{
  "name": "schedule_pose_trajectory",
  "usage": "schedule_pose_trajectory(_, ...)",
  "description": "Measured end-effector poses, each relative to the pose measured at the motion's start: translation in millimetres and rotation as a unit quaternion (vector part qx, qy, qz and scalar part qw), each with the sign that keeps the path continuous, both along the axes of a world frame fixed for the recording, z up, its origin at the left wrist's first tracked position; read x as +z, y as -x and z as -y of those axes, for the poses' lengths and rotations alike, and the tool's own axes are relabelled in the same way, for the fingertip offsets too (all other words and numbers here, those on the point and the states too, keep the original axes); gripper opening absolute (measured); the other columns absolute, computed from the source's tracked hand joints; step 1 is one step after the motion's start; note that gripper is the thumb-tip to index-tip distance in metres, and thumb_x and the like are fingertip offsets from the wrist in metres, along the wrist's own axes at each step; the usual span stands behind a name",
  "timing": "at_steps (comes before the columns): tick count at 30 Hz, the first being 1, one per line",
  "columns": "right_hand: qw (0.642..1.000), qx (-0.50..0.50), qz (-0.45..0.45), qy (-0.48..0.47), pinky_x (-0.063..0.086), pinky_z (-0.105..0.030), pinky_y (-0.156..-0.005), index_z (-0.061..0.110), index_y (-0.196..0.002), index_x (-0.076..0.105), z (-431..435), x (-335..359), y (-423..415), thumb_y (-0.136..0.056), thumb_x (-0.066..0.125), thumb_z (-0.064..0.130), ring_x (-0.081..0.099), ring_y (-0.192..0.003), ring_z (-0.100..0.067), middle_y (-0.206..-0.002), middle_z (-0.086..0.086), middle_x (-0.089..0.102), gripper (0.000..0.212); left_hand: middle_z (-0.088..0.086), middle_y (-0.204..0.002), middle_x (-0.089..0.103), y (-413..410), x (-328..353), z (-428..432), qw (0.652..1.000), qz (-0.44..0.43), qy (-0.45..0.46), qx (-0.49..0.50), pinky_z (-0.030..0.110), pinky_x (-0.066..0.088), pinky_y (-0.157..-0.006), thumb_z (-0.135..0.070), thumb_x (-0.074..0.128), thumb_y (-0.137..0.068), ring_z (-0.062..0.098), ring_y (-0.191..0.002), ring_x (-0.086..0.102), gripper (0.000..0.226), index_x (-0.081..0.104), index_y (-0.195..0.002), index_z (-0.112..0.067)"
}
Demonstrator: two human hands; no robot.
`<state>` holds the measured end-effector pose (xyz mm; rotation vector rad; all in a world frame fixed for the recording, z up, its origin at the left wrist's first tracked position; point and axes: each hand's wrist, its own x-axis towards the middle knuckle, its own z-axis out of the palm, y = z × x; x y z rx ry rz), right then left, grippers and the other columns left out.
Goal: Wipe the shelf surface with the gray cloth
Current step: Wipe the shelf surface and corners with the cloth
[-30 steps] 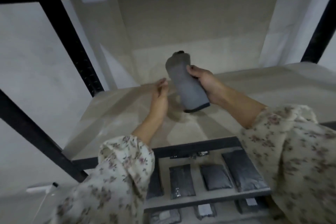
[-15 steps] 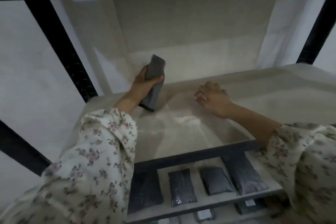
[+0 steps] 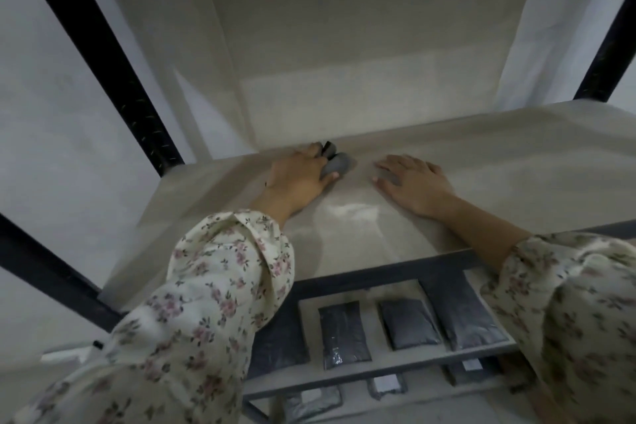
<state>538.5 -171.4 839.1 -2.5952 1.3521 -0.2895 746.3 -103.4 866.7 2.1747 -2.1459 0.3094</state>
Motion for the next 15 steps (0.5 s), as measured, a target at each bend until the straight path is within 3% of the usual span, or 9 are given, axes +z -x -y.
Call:
schedule_pose_trajectory(7, 1.0, 0.0, -0.007, 0.0, 0.014, -0.039, -0.115, 0.029, -0.147, 0.027, -1.2, 1.5, 1.3, -0.096, 0.028, 0.051, 0.021, -0.144, -0.019, -0.157, 0.004, 0.023, 0.055, 0.007, -0.136, 0.047, 38.5, -3.3, -57.1, 0.997, -0.049, 0.039, -0.051, 0.033, 0.044, -0.086, -0.045, 0.039, -0.095, 0.03, -0.111, 0.054, 0.046, 0.044, -0.137, -0.024)
schedule_pose_trajectory(12, 0.998, 0.057, -0.023, -0.026, 0.012, -0.039, -0.117, 0.027, -0.148, 0.024, -8.5, 5.8, 12.5, -0.097, 0.027, 0.051, 0.016, -0.146, -0.017, -0.159, 0.005, 0.018, 0.056, 0.0, -0.1, 0.045, 65.2, 9.3, -101.9, 0.996, -0.054, 0.003, -0.072, 0.028, 0.033, -0.069, -0.053, 0.04, -0.092, 0.023, -0.097, 0.055, 0.039, 0.052, -0.125, -0.035)
schedule_pose_trajectory(15, 0.995, 0.095, -0.019, -0.008, 0.015, -0.039, -0.117, 0.028, -0.147, 0.026, -14.8, 8.0, 26.0, -0.096, 0.028, 0.052, 0.019, -0.145, -0.016, -0.157, 0.006, 0.021, 0.056, 0.007, -0.114, 0.048, 44.7, 23.1, -87.8, 0.996, -0.077, 0.037, -0.027, 0.028, 0.036, -0.075, -0.048, 0.042, -0.093, 0.025, -0.101, 0.053, 0.042, 0.047, -0.132, -0.032)
